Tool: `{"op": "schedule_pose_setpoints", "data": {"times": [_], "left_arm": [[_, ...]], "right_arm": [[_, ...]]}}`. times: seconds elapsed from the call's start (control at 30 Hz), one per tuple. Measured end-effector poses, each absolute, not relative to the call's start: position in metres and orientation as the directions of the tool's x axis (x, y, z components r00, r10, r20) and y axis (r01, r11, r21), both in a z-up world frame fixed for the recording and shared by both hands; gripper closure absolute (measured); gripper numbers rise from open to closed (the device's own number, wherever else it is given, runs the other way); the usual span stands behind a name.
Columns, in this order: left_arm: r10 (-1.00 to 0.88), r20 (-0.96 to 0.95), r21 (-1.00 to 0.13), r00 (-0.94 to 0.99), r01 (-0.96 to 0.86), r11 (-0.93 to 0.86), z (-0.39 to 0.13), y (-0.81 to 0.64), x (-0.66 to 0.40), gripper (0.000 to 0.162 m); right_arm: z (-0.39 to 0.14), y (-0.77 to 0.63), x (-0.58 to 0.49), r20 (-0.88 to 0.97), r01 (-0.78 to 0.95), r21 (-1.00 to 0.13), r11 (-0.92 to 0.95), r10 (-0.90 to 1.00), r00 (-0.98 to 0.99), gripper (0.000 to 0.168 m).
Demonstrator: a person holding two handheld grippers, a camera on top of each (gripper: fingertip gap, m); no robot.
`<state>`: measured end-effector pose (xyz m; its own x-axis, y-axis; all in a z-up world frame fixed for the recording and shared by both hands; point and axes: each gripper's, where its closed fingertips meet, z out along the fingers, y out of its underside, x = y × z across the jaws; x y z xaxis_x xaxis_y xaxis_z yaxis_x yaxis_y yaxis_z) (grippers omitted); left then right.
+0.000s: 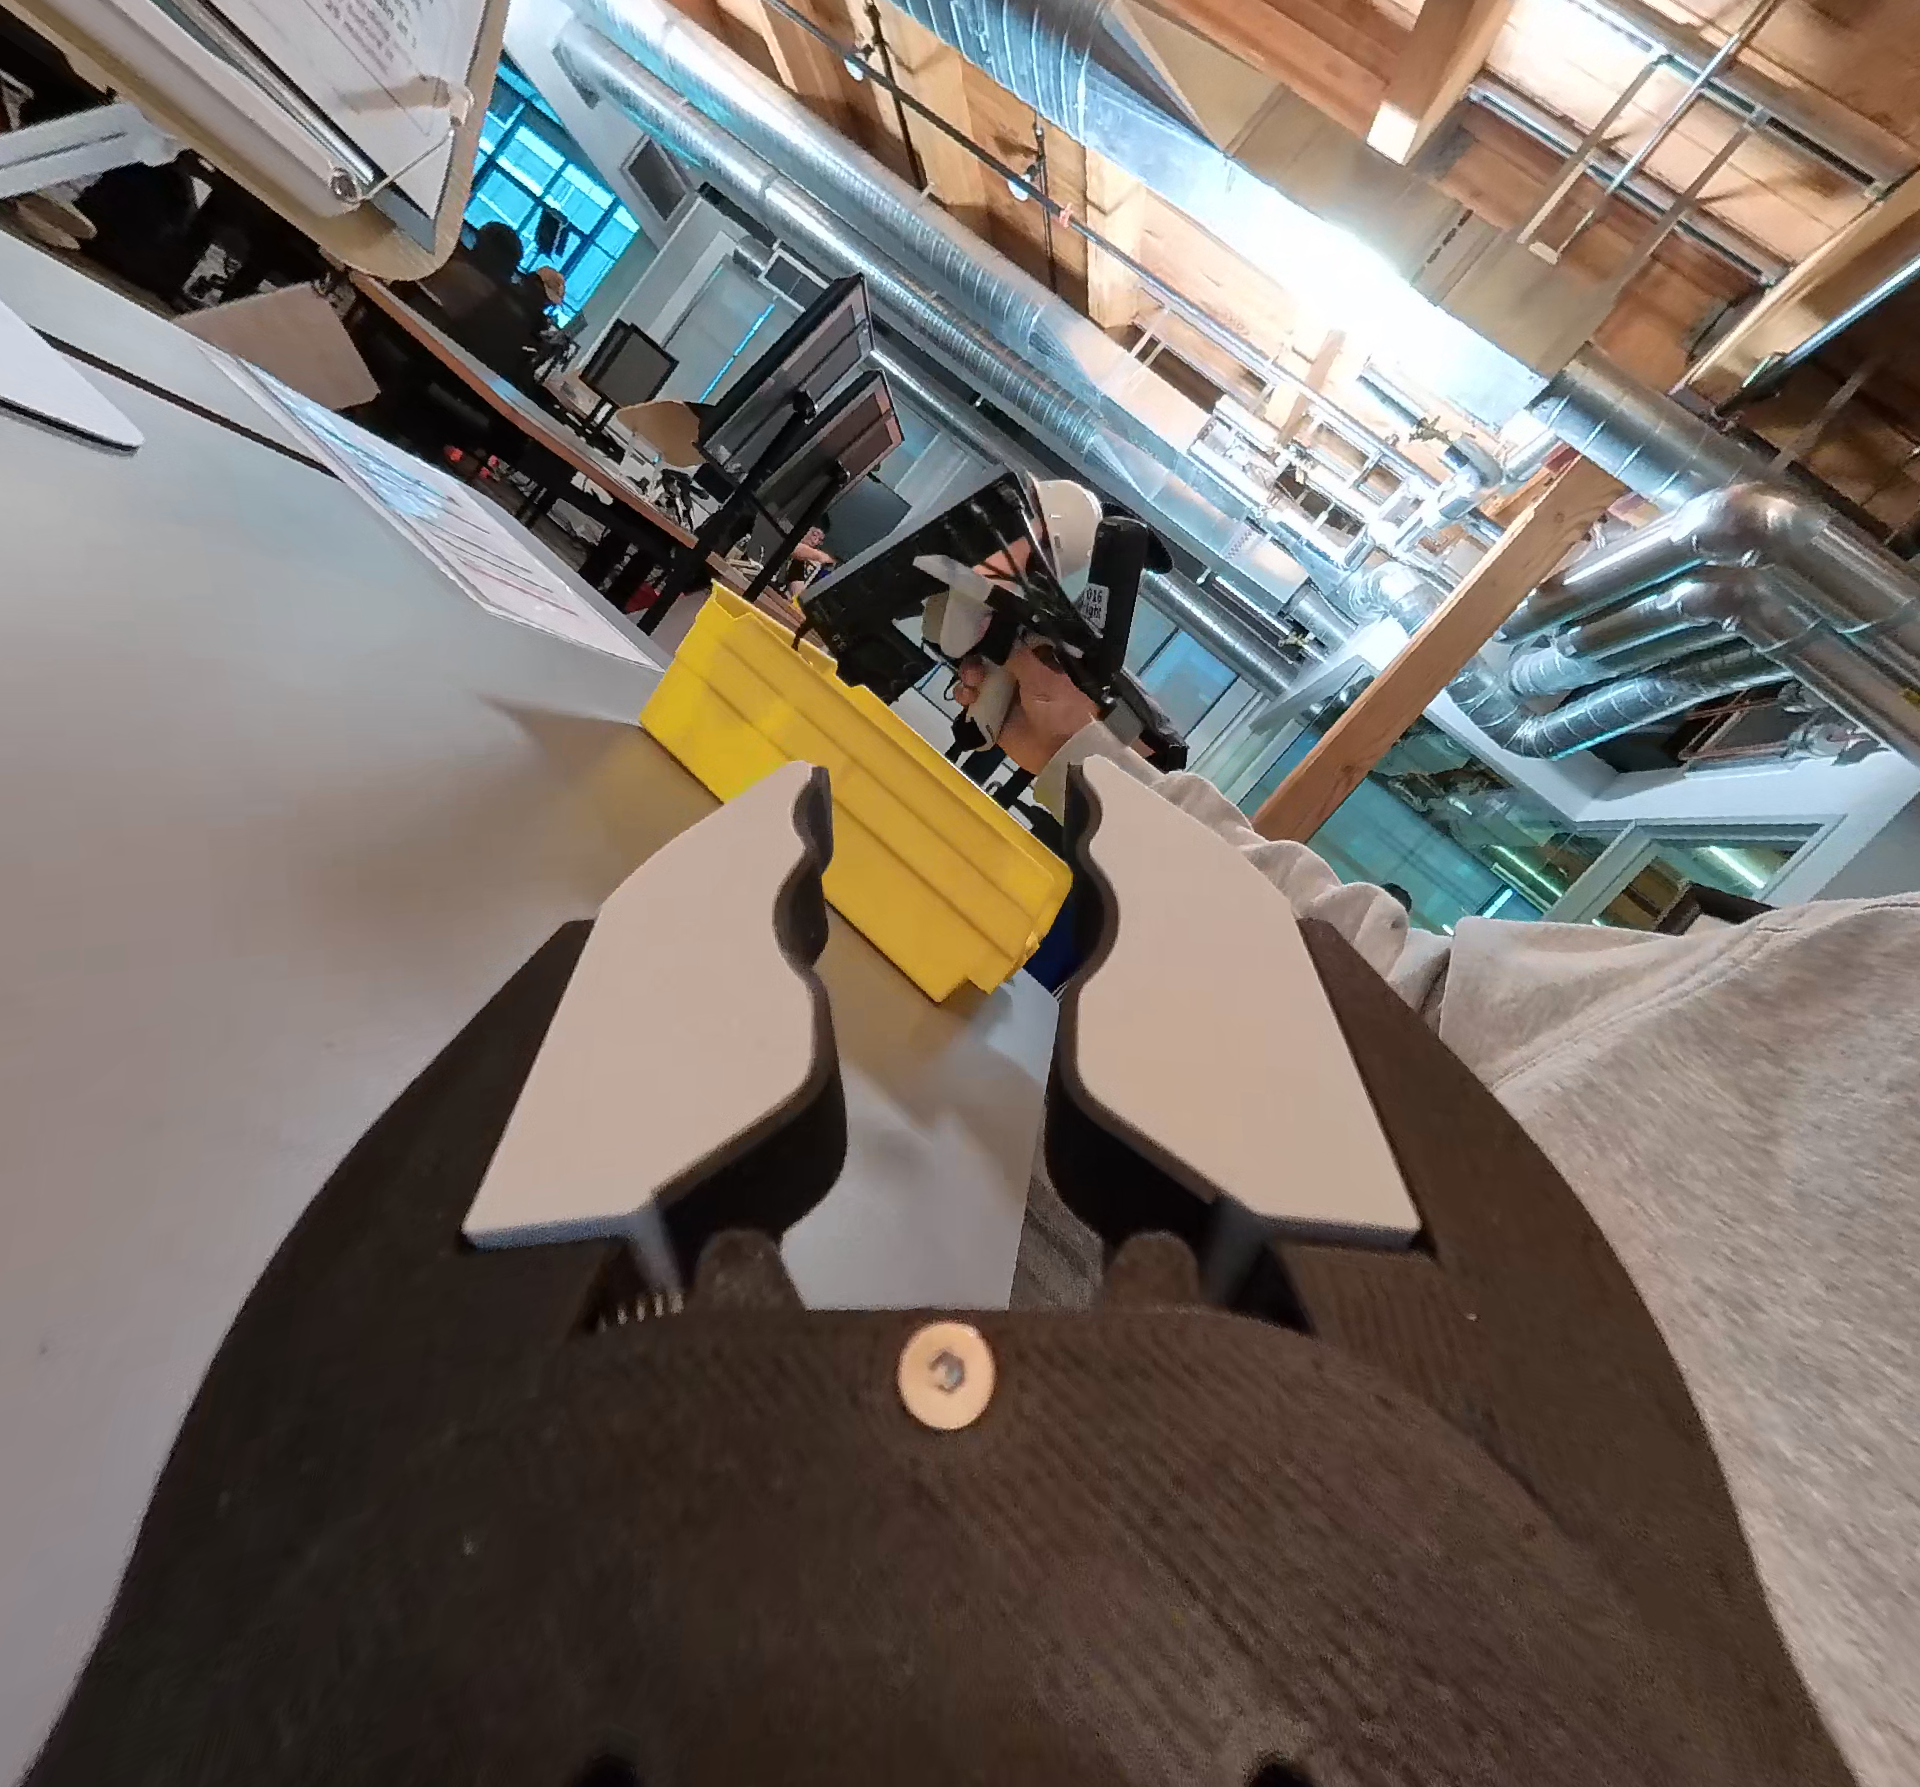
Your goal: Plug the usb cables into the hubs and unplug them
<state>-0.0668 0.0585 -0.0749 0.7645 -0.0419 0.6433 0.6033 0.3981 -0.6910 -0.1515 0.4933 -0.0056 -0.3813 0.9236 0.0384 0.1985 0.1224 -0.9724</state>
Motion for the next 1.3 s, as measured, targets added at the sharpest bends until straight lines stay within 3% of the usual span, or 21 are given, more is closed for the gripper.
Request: {"op": "schedule_pose_setpoints", "data": {"times": [0.13,0.23,0.43,0.63,0.9,1.3], "left_arm": [[-0.037,0.629,-0.709,0.777,0.592,0.382,-0.076,0.062,-0.064,0.117],[-0.032,0.62,-0.72,0.784,0.584,0.374,-0.077,0.063,-0.063,0.117],[-0.037,0.631,-0.711,0.775,0.596,0.373,-0.078,0.063,-0.063,0.118],[-0.046,0.63,-0.712,0.775,0.601,0.364,-0.078,0.066,-0.06,0.118],[-0.053,0.62,-0.719,0.783,0.594,0.361,-0.075,0.067,-0.054,0.118],[-0.051,0.617,-0.724,0.785,0.592,0.354,-0.076,0.068,-0.052,0.118]], "right_arm": [[-0.023,0.493,-0.156,0.182,0.25,-0.924,0.29,0.908,-0.378,0.142],[-0.022,0.498,-0.162,0.138,0.271,-0.933,0.237,0.931,-0.339,0.142],[0.014,0.517,-0.165,-0.348,0.189,-0.931,-0.311,0.915,-0.207,0.142],[0.024,0.534,-0.157,-0.743,0.013,-0.664,-0.748,0.657,-0.125,0.142],[-0.038,0.539,-0.142,-0.78,-0.029,-0.62,-0.784,0.612,0.132,0.142],[-0.04,0.495,-0.136,-0.819,0.212,-0.559,-0.801,0.574,0.006,0.143]]}}
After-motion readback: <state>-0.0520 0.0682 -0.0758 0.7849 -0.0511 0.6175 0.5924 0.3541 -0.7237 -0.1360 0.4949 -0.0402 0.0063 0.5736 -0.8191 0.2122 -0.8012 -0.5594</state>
